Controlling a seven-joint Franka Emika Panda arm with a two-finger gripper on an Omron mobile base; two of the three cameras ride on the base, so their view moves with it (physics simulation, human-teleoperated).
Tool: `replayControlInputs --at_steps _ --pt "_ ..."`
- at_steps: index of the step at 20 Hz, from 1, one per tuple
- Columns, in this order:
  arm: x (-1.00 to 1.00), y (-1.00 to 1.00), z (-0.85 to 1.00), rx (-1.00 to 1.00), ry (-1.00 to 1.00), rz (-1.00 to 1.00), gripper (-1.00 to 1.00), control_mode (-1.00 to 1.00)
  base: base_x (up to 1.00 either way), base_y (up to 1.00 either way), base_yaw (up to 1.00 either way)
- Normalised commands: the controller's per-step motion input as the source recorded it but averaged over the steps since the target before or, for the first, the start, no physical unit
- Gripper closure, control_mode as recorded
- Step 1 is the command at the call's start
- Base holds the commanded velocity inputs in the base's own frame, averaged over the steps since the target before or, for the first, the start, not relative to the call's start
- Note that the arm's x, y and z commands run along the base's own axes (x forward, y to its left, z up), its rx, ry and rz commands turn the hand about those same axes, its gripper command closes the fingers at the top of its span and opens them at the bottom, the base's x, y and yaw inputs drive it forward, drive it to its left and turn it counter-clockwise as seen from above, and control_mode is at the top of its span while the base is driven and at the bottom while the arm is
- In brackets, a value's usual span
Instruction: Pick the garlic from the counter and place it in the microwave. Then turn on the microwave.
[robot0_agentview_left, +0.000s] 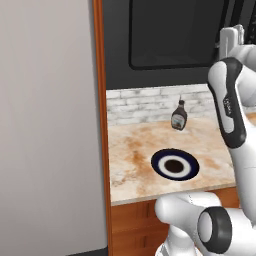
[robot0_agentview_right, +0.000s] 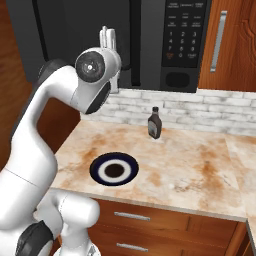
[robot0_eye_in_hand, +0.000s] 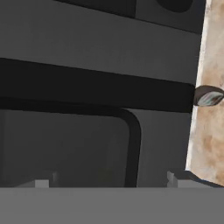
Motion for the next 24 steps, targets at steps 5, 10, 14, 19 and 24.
replayControlInputs --at_steps 5,10,14,19,24 --pt "-0.4 -0.01 0.08 -0.02 -0.03 0.14 -1.0 -1.0 0.0 0.0 0.0" --pt "-0.38 0.0 0.07 -0.18 -0.02 0.19 -1.0 -1.0 0.0 0.0 0.0" --pt "-0.32 -0.06 0.05 -0.22 -0.02 0.22 -1.0 -1.0 0.0 0.0 0.0" --pt "-0.33 -0.11 0.03 -0.23 -0.11 0.21 -1.0 -1.0 0.0 0.0 0.0" --pt "-0.2 -0.08 0.0 -0.2 -0.13 0.03 -1.0 -1.0 0.0 0.0 0.0"
